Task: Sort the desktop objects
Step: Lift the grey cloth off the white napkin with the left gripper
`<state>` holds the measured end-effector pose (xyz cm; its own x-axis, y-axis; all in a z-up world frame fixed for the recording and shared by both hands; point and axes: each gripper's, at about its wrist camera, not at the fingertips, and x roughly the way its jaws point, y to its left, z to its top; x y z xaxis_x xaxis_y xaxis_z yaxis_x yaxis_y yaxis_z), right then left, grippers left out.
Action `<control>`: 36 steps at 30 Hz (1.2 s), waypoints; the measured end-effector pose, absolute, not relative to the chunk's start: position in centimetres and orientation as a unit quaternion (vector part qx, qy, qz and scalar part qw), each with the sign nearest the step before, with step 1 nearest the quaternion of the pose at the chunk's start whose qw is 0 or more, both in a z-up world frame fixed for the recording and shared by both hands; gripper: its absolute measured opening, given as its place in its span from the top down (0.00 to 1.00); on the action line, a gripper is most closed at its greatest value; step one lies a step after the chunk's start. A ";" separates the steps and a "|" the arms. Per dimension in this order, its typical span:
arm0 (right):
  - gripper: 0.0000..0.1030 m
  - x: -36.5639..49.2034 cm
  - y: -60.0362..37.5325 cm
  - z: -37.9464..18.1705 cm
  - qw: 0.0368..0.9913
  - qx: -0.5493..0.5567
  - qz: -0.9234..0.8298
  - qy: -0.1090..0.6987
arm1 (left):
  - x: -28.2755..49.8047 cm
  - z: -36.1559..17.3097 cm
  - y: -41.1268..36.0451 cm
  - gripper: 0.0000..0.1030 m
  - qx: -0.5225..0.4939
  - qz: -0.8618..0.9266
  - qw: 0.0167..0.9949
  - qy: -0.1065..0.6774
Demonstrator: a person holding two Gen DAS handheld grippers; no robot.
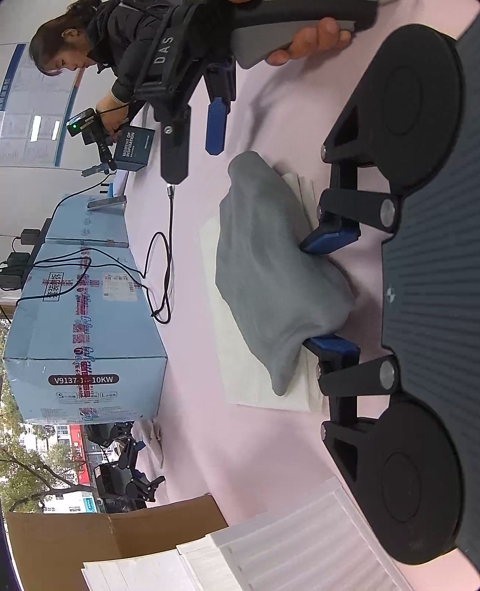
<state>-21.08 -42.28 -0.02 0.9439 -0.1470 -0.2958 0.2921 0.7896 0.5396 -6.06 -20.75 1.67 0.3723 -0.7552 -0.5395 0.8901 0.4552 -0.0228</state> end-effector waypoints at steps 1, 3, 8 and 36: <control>0.03 -21.2 -41.8 0.1 0.940 0.298 -0.112 0.126 | -6.2 1.7 -20.8 0.58 0.139 -0.504 0.817 0.243; 0.05 -21.3 -40.8 0.2 0.939 0.282 -0.132 0.146 | -6.5 1.7 -20.8 0.58 0.143 -0.503 0.819 0.238; 0.26 -20.4 -39.1 0.0 0.937 0.258 -0.137 0.192 | -6.7 1.8 -20.8 0.57 0.150 -0.501 0.821 0.231; 0.90 -20.7 -33.1 3.8 0.979 0.104 -0.145 0.103 | -9.0 5.8 -17.9 0.65 0.112 -0.495 0.856 0.098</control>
